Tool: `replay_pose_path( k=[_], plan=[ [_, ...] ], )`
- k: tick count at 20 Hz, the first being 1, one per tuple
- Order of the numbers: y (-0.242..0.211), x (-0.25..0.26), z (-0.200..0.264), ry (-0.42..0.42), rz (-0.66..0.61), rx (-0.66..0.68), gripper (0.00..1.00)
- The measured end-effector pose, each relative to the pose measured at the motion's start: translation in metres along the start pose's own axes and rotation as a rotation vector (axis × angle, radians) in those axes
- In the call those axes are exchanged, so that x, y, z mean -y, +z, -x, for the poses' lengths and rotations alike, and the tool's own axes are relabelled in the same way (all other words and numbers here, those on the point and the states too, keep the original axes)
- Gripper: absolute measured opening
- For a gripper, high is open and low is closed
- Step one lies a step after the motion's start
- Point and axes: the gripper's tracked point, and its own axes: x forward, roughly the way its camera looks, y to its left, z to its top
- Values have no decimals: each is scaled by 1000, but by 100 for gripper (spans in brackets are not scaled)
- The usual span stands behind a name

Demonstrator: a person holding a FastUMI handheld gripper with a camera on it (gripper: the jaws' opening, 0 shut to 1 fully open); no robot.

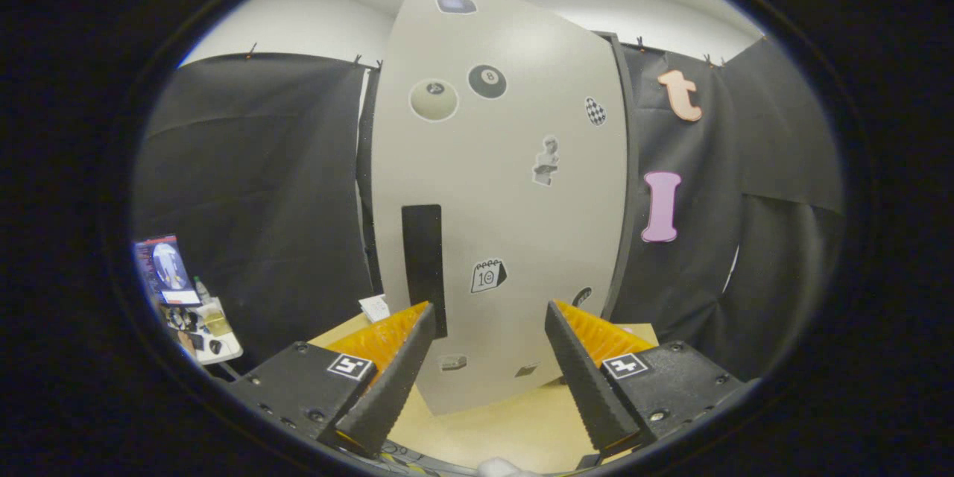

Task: Open the shoe cabinet door, grab the shoes and put them into the shoe cabinet, then close the shoe cabinet door.

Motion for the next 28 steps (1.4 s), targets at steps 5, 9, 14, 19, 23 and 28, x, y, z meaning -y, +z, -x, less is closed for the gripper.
replay_pose_path(
  k=[5,9,14,19,23,28],
  plan=[
    [2,-7,7,-55,4,13,97],
    [0,-15,17,-74,-25,9,97],
    [3,-13,40,-135,-40,22,97],
    [8,3,76,-245,-73,29,97],
    [15,11,105,-284,-113,69,97],
    [10,18,142,-330,-96,88,97]
  ],
)
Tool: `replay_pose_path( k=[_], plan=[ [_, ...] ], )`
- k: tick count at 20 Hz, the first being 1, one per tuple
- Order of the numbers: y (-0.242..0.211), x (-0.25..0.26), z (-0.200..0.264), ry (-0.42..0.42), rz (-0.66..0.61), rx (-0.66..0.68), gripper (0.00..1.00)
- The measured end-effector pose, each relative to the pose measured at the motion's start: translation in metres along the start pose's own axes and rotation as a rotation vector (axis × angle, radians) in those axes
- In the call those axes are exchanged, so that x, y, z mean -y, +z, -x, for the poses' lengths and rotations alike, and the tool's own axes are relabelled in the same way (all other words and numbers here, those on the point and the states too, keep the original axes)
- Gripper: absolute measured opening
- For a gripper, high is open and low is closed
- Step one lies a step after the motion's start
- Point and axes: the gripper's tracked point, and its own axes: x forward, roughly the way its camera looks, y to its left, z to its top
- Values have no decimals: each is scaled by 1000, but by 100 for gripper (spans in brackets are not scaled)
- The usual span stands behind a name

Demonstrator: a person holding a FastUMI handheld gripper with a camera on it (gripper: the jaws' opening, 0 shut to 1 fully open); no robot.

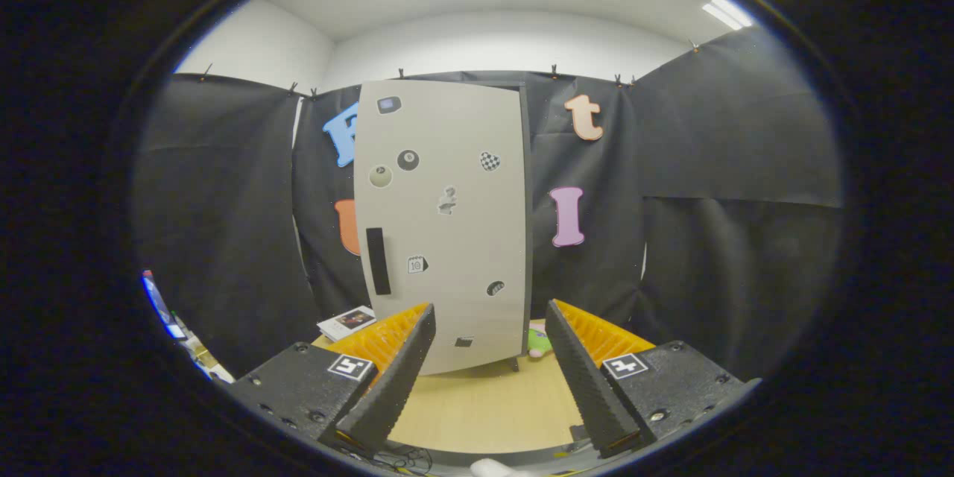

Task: Open the shoe cabinet door, grab the shoes and put them into the shoe cabinet, then close the shoe cabinet door.

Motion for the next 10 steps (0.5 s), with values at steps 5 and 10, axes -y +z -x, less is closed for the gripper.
replay_pose_path(
  k=[5,10],
  plan=[
    [-8,7,18,-13,-4,-6,97],
    [-13,9,23,-10,-6,-10,97]
  ],
)
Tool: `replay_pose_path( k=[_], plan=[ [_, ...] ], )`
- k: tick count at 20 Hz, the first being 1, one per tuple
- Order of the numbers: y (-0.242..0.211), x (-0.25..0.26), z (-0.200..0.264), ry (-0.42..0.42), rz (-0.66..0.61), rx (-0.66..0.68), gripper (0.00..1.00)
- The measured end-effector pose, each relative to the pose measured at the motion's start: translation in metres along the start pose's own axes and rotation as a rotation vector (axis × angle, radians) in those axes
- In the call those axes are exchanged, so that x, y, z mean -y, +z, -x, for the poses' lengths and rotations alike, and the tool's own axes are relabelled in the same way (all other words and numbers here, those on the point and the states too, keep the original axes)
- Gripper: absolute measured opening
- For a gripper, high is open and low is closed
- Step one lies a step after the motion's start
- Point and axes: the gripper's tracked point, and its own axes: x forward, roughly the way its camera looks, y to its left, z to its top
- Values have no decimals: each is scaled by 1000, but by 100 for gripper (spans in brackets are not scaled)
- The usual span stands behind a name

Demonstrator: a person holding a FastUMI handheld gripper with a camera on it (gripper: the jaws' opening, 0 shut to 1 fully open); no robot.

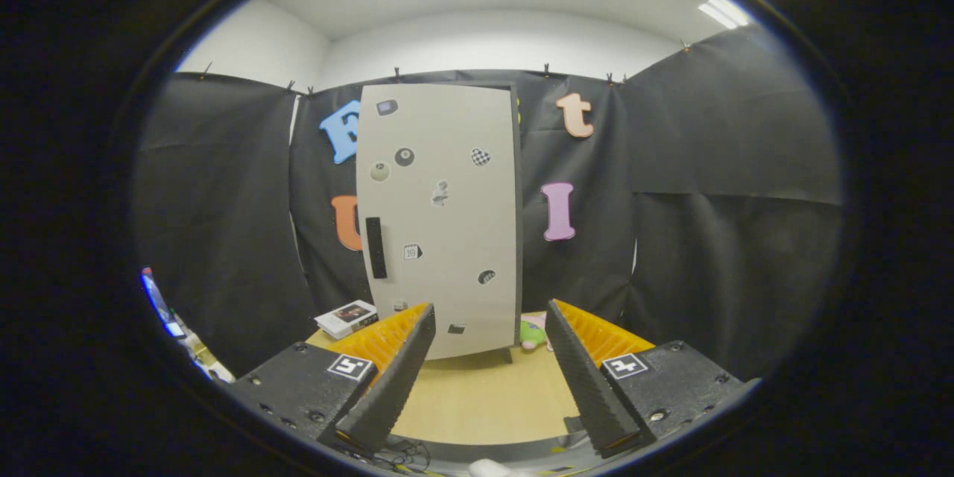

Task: Open the shoe cabinet door, grab the shoes and put them into the shoe cabinet, then close the shoe cabinet door.

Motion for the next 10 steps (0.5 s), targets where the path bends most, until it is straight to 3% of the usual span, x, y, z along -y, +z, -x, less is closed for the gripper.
replay_pose_path(
  k=[10],
  plan=[
    [-1,3,-1,10,13,-4,97]
  ],
)
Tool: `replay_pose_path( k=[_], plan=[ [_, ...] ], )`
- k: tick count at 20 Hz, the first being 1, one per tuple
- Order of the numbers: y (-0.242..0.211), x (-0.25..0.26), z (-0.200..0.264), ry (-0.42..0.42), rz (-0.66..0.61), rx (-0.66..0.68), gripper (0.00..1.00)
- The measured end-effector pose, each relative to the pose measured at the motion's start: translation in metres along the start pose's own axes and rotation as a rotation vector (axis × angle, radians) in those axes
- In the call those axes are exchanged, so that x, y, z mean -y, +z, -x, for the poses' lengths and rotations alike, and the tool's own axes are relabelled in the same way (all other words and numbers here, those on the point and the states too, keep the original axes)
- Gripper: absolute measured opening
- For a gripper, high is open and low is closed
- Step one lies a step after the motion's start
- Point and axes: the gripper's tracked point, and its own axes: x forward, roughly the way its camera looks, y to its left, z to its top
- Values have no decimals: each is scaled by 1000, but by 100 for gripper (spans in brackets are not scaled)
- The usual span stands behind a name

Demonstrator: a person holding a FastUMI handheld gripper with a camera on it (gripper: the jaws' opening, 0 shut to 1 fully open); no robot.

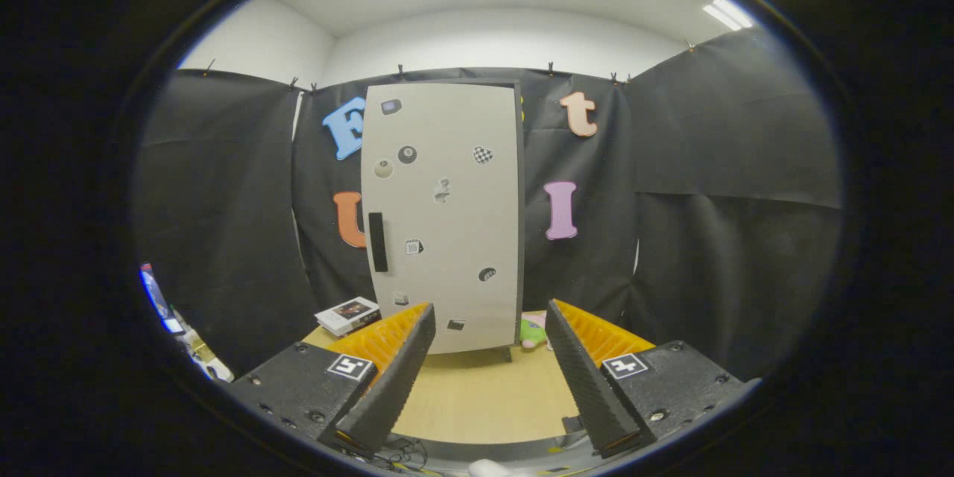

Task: Open the shoe cabinet door, grab the shoes and put them into the shoe cabinet, then close the shoe cabinet door.

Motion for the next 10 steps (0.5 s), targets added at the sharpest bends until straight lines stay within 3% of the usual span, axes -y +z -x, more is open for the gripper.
replay_pose_path(
  k=[10],
  plan=[
    [-3,-2,-5,6,-5,-3,97]
  ],
)
